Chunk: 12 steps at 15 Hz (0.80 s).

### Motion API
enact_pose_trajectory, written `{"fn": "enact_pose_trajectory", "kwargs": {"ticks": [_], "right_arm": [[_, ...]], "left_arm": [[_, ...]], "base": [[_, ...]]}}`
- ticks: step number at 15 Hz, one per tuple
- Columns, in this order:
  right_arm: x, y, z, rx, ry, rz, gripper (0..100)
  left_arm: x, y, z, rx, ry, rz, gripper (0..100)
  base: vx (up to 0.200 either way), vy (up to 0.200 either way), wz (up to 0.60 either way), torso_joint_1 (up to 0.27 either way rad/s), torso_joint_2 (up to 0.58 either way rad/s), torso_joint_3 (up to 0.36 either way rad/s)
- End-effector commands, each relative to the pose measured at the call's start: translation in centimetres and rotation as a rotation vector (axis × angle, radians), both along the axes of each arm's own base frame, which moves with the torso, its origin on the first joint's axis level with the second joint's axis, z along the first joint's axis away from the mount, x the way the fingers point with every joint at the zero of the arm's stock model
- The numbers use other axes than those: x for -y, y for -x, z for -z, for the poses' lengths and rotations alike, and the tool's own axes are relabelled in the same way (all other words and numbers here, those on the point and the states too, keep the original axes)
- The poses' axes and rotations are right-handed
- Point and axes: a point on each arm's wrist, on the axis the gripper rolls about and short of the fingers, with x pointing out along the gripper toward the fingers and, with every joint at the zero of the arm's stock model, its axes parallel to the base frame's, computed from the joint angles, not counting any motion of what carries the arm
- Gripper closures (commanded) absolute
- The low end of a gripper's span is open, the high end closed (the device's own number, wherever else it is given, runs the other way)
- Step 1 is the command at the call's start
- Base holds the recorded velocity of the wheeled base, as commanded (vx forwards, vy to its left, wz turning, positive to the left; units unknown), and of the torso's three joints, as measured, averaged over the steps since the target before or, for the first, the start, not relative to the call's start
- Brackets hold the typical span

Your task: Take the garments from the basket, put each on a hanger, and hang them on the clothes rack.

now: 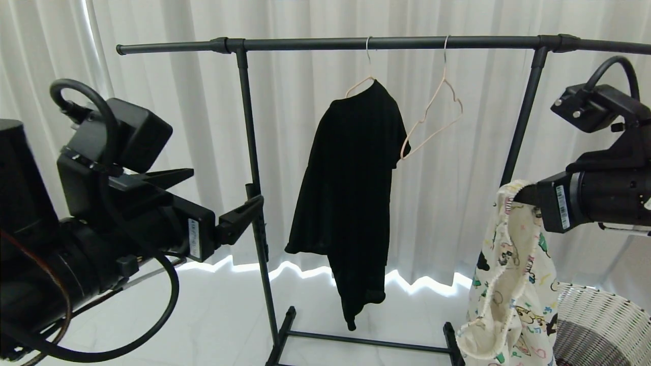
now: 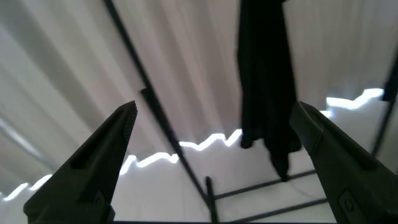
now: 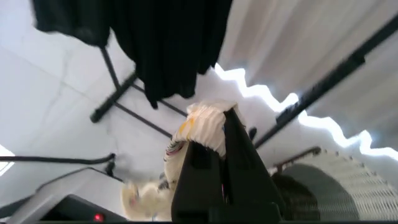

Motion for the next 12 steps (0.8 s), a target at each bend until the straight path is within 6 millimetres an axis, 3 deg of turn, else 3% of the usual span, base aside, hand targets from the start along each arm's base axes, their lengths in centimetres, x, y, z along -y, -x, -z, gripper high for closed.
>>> {"fn": "enact_pose_trajectory", "kwargs": {"ticks": [1,8,12], "right_arm": [[-1.2,-0.5,-0.6,0.009,-0.036,-0.074,100],[-6.2,-3.1,-0.5,0.05,-0.116,-0.237,100],[-7.6,-3.2,-0.4,0.052,-0.147,-0.307,100]], "left_arm": [[2.0,-0.3,1.3,-0.086,0.043,0.085,0],[6.3,1.1,2.4,-0.198,0.129,0.396,0],[8.7,2.1,3.5,-0.358,0.31,0.423,0]], "base": [[0.0,0.0,0.0,0.0,0.0,0.0],[0.0,0.0,0.0,0.0,0.0,0.0],[0.0,0.0,0.0,0.0,0.0,0.0]]}}
